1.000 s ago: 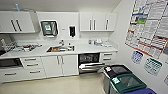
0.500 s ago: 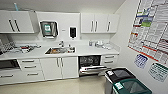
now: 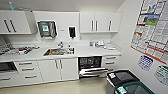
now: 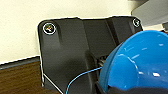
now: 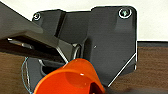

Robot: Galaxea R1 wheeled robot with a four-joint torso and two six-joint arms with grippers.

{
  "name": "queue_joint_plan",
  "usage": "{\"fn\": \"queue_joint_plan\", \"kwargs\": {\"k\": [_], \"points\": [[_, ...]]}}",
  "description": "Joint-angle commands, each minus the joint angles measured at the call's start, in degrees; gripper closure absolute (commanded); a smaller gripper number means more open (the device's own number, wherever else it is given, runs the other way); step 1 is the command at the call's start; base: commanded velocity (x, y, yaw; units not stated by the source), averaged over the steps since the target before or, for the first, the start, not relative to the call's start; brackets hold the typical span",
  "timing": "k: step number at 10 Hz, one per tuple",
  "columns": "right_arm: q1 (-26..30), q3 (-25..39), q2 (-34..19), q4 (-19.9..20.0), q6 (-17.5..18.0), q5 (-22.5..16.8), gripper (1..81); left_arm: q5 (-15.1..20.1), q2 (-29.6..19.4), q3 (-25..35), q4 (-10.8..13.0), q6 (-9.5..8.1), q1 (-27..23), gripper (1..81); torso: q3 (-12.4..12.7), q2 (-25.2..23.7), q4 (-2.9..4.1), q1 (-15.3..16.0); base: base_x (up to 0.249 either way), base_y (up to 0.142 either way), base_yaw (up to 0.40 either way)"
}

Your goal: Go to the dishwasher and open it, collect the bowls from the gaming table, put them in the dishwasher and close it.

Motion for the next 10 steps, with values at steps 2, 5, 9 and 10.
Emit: {"fn": "queue_joint_plan", "kwargs": {"k": [2, 5, 9, 10], "points": [[1.6, 0.8, 0.2, -0.4, -0.1, -2.7, 81.1, 2.4, -0.8, -0.7, -0.2, 0.08, -2.3, 81.1, 0.0, 0.0, 0.02, 0.0, 0.169, 0.0, 0.0], [1.5, 0.8, 0.2, -0.2, 0.0, -2.6, 81.1, 2.4, -0.8, -0.7, -0.2, 0.08, -2.3, 81.1, 0.0, 0.0, 0.02, 0.0, 0.172, 0.0, 0.0], [1.4, 0.6, 0.0, 0.5, 0.0, -2.4, 81.1, 2.4, -0.8, -0.7, -0.2, 0.08, -2.3, 81.1, 0.0, 0.0, 0.02, 0.0, 0.193, 0.0, 0.0], [1.3, 0.6, 0.0, 0.5, 0.0, -2.4, 81.1, 2.4, -0.7, -0.7, -0.2, 0.08, -2.2, 81.1, 0.0, 0.0, 0.02, 0.0, 0.193, 0.0, 0.0]]}}
